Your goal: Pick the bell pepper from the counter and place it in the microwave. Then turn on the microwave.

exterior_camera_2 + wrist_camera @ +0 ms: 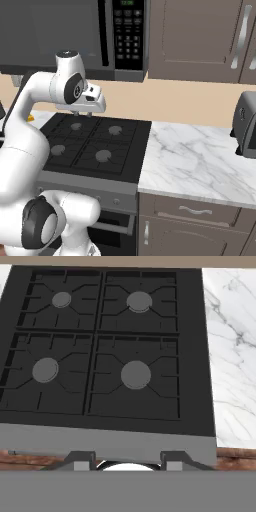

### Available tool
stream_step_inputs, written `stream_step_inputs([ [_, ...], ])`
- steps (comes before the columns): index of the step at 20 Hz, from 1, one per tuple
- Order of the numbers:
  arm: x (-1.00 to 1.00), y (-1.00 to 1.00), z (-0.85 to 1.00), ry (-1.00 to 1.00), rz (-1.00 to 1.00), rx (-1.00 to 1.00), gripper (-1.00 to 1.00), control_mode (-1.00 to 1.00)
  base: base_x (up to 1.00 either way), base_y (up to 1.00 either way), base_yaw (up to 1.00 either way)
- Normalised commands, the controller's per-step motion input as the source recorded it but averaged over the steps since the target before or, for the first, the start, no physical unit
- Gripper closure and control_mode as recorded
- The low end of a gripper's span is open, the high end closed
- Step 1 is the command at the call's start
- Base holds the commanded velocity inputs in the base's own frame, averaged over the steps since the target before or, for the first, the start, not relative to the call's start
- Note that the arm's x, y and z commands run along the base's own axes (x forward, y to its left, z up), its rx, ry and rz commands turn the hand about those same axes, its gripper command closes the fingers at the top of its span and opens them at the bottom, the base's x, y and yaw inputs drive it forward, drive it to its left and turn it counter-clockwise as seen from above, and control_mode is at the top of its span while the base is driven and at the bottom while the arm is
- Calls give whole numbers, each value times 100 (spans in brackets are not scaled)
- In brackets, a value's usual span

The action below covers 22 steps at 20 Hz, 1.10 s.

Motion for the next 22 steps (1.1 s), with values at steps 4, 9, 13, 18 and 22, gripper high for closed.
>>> stream_step_inputs([
  [4,-3,0,0,-2,0,0,-100,-100,0,0,0],
  [9,-7,0,3,-23,0,1,-100,-100,0,0,0],
  [13,-8,0,17,-35,0,2,-100,-100,0,0,0],
  [18,-1,0,21,-29,0,6,-100,-100,0,0,0],
  [22,0,0,25,-27,0,1,-100,-100,0,0,0],
])
